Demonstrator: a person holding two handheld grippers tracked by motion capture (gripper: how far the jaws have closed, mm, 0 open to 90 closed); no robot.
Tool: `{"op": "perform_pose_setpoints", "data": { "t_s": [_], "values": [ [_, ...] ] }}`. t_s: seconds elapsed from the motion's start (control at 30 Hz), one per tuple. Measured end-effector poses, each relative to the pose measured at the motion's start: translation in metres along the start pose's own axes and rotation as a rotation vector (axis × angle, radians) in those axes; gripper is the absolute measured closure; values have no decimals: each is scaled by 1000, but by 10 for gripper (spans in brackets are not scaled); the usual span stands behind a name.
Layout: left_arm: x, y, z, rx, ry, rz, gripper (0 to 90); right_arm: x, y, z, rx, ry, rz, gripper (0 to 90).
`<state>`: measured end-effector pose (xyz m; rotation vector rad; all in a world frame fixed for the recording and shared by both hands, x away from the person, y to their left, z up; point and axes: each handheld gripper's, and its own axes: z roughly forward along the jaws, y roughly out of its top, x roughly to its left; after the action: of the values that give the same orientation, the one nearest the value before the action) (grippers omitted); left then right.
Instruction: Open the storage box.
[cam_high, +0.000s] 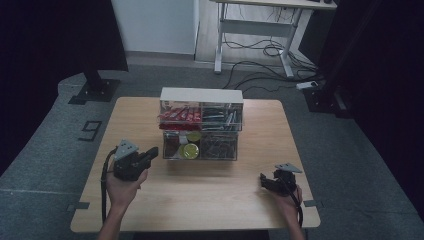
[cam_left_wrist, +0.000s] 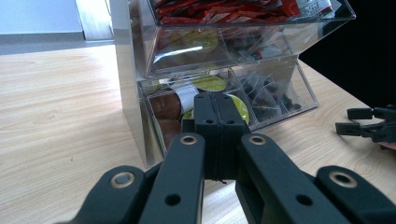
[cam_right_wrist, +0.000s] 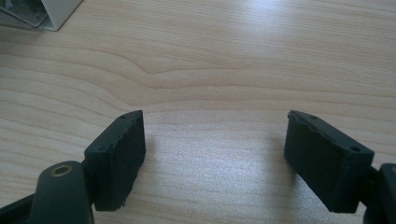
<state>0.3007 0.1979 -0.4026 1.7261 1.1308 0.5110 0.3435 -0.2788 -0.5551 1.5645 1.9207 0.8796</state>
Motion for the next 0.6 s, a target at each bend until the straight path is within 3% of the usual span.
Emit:
{"op": "perform_pose_setpoints", "data": {
  "t_s": [0.6],
  "values": [
    [-5,16,12,13,-35,10,900,0,0,0,0,-2,2,203]
  ]
}}
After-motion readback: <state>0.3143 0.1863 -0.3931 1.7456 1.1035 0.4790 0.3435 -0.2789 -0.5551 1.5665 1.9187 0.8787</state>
